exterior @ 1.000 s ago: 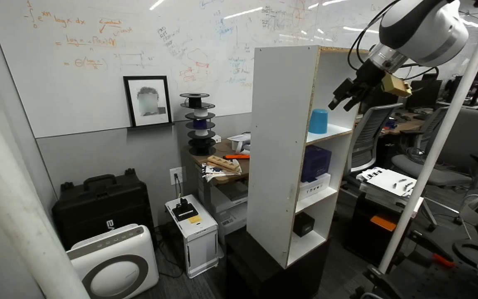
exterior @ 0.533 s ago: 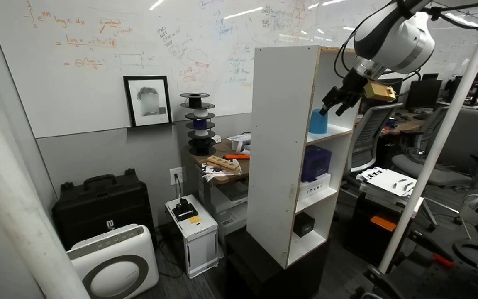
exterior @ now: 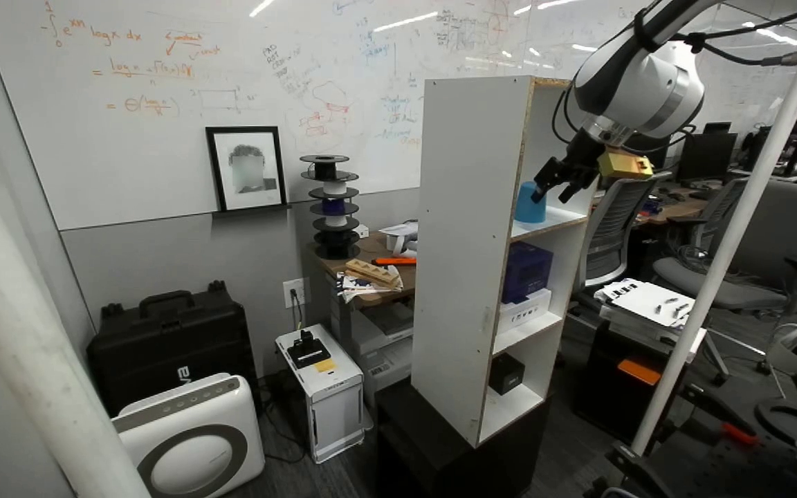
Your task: Remove the blue cup from the top shelf and put it on top of the cabinet
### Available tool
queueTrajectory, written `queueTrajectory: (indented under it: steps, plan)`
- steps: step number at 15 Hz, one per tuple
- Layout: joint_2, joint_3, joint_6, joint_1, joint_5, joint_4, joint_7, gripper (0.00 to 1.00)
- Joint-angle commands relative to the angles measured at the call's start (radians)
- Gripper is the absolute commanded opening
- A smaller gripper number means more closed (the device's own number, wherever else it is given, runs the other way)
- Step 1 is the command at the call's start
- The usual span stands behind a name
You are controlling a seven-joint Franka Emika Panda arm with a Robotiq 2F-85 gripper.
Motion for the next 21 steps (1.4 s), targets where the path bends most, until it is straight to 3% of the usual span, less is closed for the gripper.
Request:
queueTrajectory:
  steps: [1,5,6,7,10,15,18,21]
  plan:
    - [0.081,0.011,0.048,0.002,0.108,0.064,-0.046,1.00]
    - [0.149,0.030,0.084,-0.008,0.200,0.114,-0.058,1.00]
    - [0.164,0.035,0.089,-0.010,0.214,0.126,-0.060,0.75]
    - [0.175,0.039,0.096,-0.012,0.228,0.135,-0.062,0.73]
    - [0.186,0.039,0.096,-0.014,0.232,0.144,-0.057,0.49]
    - [0.085,0.002,0.099,0.016,0.148,0.035,-0.030,0.48]
    - [-0.049,-0.024,0.146,0.039,0.039,-0.106,-0.009,0.48]
    - [-0.176,-0.019,0.197,0.013,-0.092,-0.235,0.054,0.48]
